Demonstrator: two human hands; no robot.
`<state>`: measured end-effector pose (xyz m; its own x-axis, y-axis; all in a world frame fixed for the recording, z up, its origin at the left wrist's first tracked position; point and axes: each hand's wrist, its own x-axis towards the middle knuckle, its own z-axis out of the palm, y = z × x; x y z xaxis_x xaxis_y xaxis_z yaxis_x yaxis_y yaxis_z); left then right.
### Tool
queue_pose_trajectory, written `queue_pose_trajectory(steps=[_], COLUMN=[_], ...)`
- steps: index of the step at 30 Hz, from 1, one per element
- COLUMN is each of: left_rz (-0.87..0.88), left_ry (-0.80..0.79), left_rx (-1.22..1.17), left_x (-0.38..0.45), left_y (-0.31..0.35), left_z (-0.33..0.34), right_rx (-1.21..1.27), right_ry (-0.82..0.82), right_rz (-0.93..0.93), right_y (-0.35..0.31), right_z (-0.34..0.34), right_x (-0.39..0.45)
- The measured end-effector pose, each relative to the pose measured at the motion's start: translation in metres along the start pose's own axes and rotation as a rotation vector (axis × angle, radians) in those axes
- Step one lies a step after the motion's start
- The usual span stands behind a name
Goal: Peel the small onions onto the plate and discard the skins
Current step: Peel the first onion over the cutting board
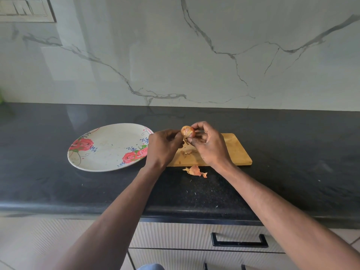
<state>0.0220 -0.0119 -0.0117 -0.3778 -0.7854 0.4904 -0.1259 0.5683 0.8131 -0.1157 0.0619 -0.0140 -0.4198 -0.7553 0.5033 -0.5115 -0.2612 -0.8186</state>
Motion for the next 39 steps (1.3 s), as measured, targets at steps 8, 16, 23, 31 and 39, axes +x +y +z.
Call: queue_pose_trajectory(steps=[8,16,23,31,39], left_rz=[-0.034,-0.037,0.167,0.390,0.429], left_ry=[0.035,-0.087,0.012,0.114,0.151], left_rx=[-0.060,-0.321,-0.038,0.142,0.248], left_x=[0.003,0.004,0.005,0.001,0.000], left_y=[-0.002,0.000,-0.012,-0.013,-0.013], left_z=[-0.003,-0.001,0.006,0.012,0.017], right_rx=[0.307,0.435,0.480,0.486,0.343], right_ry=[-0.091,-0.136,-0.139,-0.146,-0.077], right_rz=[0.177,0.258,0.282,0.284,0.226], right_y=[-0.004,-0.007,-0.008,-0.011,-0.009], right_z=[-0.003,-0.007,-0.008,-0.005,-0.004], right_x=[0.002,0.003,0.001,-0.002,-0.002])
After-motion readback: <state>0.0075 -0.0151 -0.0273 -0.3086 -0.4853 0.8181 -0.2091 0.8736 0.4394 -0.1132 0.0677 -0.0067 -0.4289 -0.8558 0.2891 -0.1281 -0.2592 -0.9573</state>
